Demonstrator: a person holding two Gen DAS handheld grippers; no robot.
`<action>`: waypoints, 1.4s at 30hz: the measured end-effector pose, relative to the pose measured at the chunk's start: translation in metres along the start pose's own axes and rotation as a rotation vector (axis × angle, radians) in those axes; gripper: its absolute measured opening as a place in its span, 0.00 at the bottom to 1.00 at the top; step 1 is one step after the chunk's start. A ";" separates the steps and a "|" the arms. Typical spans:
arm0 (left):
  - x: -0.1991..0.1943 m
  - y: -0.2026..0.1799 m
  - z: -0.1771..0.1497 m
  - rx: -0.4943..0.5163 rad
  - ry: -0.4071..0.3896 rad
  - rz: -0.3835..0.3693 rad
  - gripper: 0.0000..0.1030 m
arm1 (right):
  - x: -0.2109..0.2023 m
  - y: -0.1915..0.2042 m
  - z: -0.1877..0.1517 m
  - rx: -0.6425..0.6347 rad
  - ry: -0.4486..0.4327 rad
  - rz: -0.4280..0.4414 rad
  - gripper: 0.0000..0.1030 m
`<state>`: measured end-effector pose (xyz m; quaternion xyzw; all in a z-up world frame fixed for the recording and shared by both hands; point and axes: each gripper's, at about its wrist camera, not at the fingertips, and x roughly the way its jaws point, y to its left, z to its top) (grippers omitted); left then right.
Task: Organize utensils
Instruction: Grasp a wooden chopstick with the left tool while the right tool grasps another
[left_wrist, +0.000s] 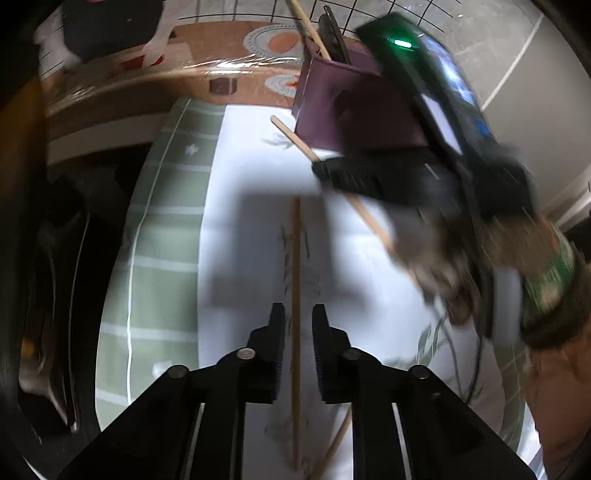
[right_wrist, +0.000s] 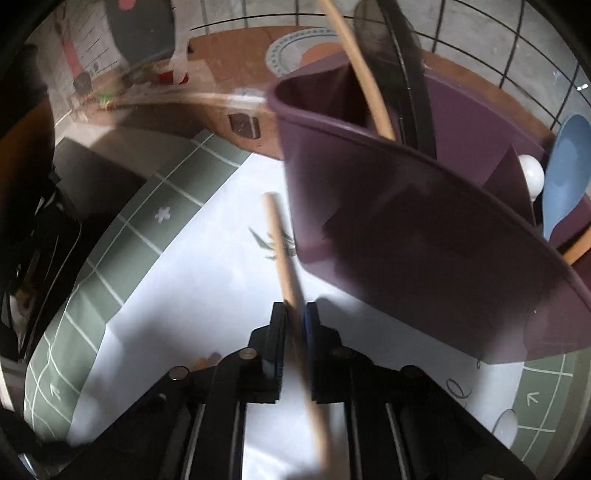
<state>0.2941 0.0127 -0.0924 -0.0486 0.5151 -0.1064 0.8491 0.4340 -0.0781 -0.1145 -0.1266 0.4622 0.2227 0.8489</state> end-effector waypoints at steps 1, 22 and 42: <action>0.004 0.000 0.007 0.001 -0.002 0.007 0.17 | -0.003 0.000 -0.003 -0.005 -0.006 0.015 0.06; 0.028 -0.003 0.004 0.085 0.085 0.023 0.05 | -0.077 -0.038 -0.093 0.076 0.003 0.141 0.30; 0.011 0.006 -0.036 0.088 0.127 0.061 0.07 | -0.015 0.023 -0.041 -0.030 0.102 0.007 0.07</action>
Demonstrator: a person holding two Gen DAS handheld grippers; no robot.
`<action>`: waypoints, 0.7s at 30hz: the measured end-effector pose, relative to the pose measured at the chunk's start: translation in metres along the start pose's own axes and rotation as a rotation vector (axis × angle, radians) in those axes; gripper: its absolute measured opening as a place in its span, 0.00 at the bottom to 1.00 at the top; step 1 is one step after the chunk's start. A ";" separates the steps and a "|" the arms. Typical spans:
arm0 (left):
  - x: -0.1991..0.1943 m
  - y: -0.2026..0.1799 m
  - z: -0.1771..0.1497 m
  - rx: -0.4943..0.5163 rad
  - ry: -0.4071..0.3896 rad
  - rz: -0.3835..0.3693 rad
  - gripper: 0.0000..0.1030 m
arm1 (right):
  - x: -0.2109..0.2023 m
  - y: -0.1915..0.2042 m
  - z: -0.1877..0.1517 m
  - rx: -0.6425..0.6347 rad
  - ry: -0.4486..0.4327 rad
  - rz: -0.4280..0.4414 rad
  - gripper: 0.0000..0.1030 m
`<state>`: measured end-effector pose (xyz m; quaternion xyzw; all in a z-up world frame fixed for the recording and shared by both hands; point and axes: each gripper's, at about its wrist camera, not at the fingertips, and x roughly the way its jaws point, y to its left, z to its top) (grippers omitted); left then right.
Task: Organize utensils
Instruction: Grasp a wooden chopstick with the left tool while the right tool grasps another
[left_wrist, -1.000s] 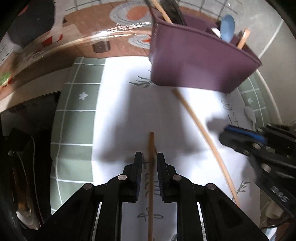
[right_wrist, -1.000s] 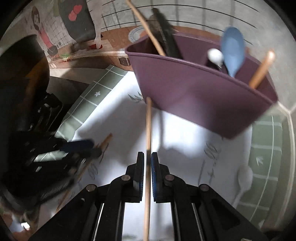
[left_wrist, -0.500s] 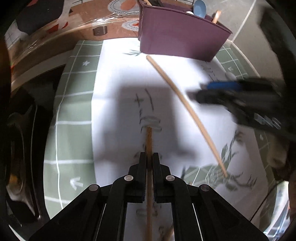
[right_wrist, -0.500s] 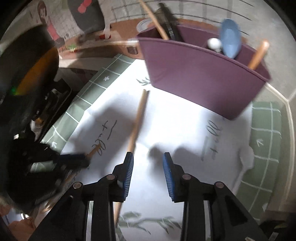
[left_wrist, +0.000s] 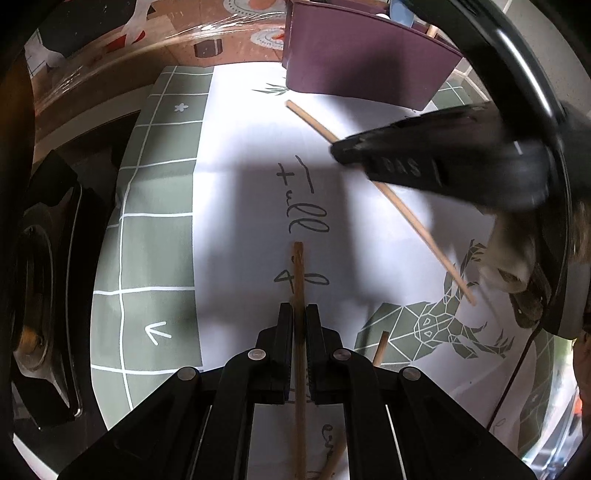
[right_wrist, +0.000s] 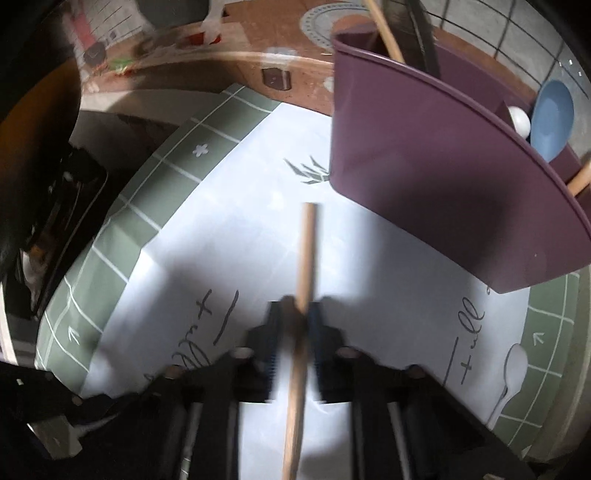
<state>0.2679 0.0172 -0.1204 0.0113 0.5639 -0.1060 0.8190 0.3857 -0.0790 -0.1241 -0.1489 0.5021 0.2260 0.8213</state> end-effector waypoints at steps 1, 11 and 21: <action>-0.001 0.001 -0.001 -0.001 0.003 -0.002 0.07 | -0.001 0.001 -0.002 -0.011 -0.006 -0.010 0.06; -0.007 0.005 -0.001 0.042 0.054 -0.048 0.09 | -0.039 -0.025 -0.053 0.053 -0.052 0.050 0.05; 0.002 -0.007 0.014 0.111 0.156 -0.012 0.11 | -0.053 -0.047 -0.083 0.123 -0.067 0.050 0.05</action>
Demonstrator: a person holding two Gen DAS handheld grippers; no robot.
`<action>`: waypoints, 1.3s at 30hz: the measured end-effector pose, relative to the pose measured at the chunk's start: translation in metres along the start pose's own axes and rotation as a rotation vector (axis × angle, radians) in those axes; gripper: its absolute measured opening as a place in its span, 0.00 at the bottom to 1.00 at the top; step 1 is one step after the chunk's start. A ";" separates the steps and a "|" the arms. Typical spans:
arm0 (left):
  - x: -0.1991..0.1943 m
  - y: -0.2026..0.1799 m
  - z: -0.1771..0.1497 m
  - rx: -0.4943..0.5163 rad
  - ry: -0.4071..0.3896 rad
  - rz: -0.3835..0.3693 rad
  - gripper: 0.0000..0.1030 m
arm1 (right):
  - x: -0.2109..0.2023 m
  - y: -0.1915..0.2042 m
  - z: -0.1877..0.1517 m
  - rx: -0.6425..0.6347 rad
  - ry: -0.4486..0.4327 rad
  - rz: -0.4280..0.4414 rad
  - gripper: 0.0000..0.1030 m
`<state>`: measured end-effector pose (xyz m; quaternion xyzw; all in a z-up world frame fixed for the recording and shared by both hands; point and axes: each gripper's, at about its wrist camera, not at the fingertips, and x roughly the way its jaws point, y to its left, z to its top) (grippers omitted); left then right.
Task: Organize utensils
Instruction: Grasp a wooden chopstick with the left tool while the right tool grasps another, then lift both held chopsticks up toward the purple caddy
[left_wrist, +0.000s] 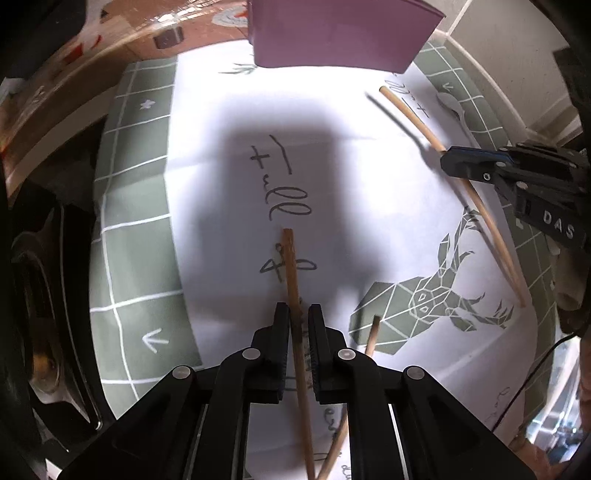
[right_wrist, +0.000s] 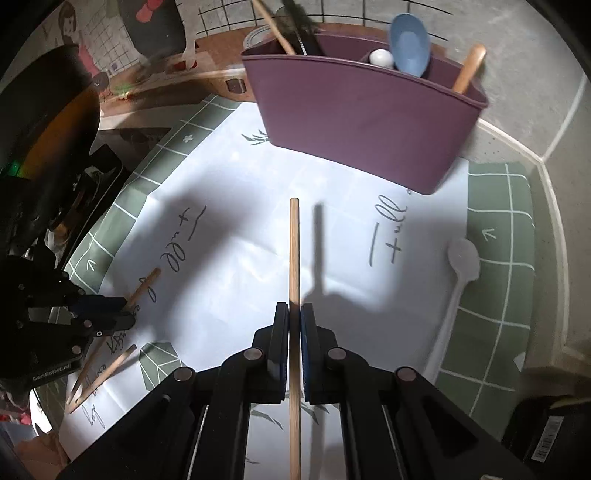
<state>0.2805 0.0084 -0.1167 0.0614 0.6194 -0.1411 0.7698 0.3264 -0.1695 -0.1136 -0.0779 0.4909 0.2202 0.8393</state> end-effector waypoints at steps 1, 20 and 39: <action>0.001 -0.001 0.003 0.003 0.017 -0.003 0.11 | -0.002 -0.001 -0.001 0.003 -0.004 0.000 0.05; -0.180 -0.064 0.009 0.012 -0.722 -0.127 0.05 | -0.149 0.008 -0.002 0.059 -0.364 -0.049 0.05; -0.304 -0.072 0.091 0.031 -1.260 -0.036 0.05 | -0.285 0.016 0.096 -0.010 -0.755 -0.217 0.05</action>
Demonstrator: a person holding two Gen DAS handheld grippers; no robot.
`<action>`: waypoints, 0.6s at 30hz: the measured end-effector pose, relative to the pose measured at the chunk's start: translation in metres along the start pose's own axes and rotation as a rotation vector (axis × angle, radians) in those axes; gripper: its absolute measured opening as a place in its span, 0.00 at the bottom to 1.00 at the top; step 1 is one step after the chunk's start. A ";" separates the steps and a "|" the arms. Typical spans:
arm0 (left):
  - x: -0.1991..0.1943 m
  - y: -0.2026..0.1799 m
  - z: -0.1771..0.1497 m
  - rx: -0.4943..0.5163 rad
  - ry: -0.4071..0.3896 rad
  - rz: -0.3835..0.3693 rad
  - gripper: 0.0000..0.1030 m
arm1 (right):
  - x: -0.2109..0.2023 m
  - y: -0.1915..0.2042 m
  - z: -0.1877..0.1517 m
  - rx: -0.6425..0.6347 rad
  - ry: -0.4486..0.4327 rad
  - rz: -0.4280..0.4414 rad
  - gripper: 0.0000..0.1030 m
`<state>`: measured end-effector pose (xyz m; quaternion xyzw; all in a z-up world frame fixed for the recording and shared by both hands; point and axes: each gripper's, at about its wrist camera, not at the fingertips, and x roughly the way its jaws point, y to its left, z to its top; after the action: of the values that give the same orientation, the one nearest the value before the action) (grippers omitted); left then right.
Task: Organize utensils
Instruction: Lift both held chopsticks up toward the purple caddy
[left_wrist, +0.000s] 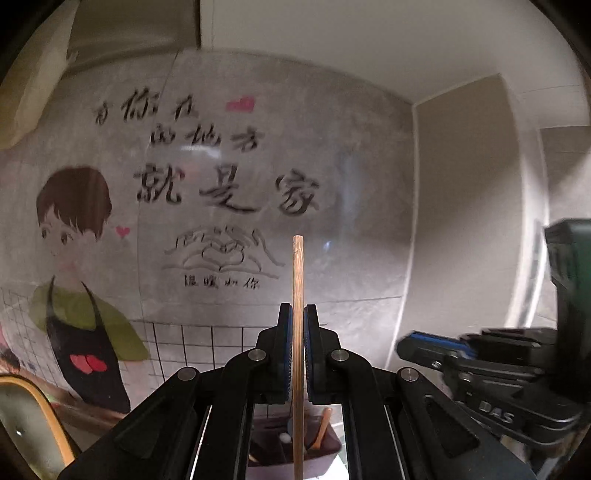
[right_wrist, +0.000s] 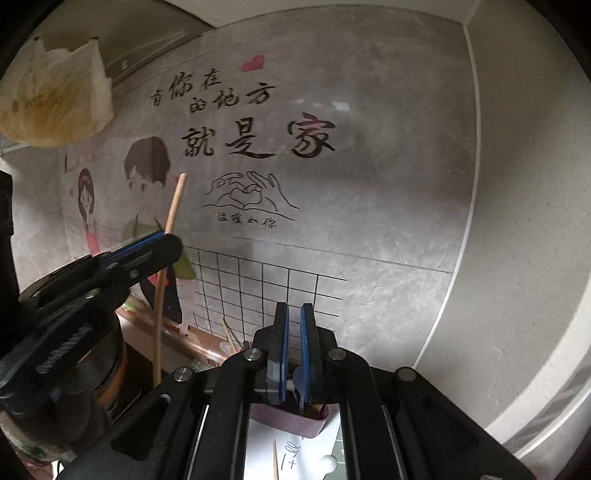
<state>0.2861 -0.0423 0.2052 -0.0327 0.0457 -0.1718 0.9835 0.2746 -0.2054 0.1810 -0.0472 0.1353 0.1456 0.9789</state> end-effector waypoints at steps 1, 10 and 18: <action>0.006 0.004 -0.005 -0.011 0.018 -0.002 0.05 | 0.003 -0.004 -0.001 0.010 0.008 0.008 0.05; 0.022 0.032 -0.091 -0.046 0.231 0.040 0.05 | 0.094 0.002 -0.142 -0.057 0.550 0.273 0.19; 0.012 0.054 -0.143 -0.141 0.315 0.066 0.05 | 0.134 -0.006 -0.238 -0.076 0.828 0.211 0.22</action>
<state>0.3011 -0.0022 0.0579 -0.0726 0.2122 -0.1388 0.9646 0.3403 -0.2057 -0.0843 -0.1238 0.5155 0.2188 0.8192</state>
